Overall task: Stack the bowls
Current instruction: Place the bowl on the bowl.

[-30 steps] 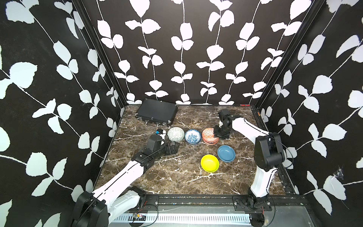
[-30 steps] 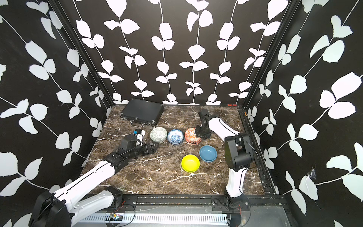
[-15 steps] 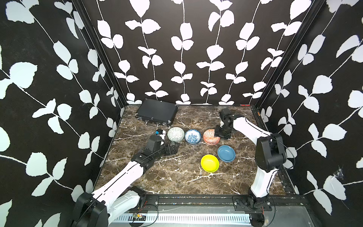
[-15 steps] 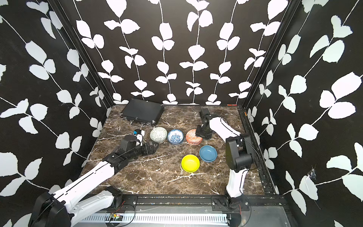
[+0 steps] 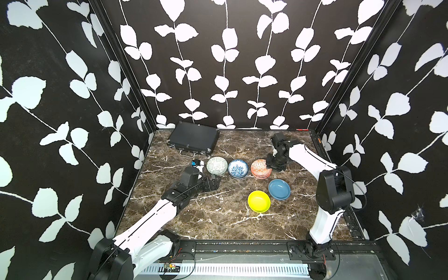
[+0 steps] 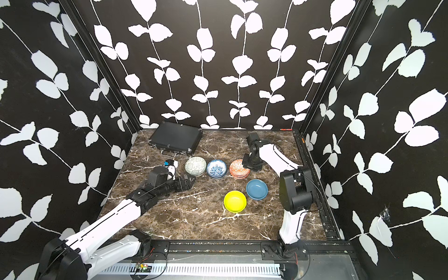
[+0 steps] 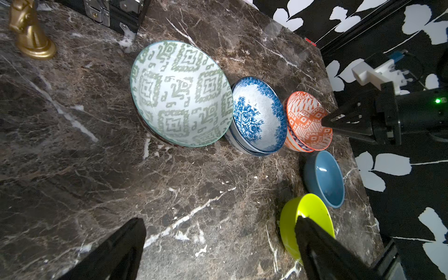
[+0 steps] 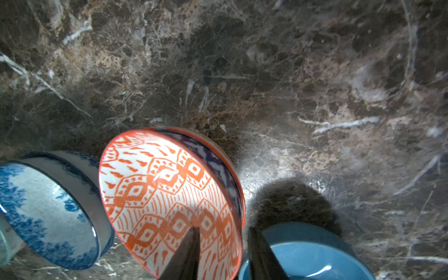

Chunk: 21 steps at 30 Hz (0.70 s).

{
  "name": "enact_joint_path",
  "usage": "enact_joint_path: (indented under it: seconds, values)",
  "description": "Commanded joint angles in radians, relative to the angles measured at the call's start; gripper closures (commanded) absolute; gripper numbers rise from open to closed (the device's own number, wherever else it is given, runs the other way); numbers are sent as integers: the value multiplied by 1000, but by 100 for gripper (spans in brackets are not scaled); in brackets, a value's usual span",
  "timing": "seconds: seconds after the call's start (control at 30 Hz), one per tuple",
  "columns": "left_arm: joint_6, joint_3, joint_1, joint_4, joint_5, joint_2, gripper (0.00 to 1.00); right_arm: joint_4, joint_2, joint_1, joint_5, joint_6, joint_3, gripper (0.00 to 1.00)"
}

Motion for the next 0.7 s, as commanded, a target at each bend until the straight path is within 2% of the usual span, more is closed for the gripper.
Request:
enact_joint_path:
  seconds: [0.0,0.3,0.67]
  values:
    - [-1,-17,6,18,-2,-24,1,-19,-2,0,17,1,5,75]
    - [-1,-16,6,18,-2,-21,1,30,12,-15,-27,20,-33,100]
    - [-3,-14,7,16,-3,-19,1,75,7,-35,-62,27,-84,100]
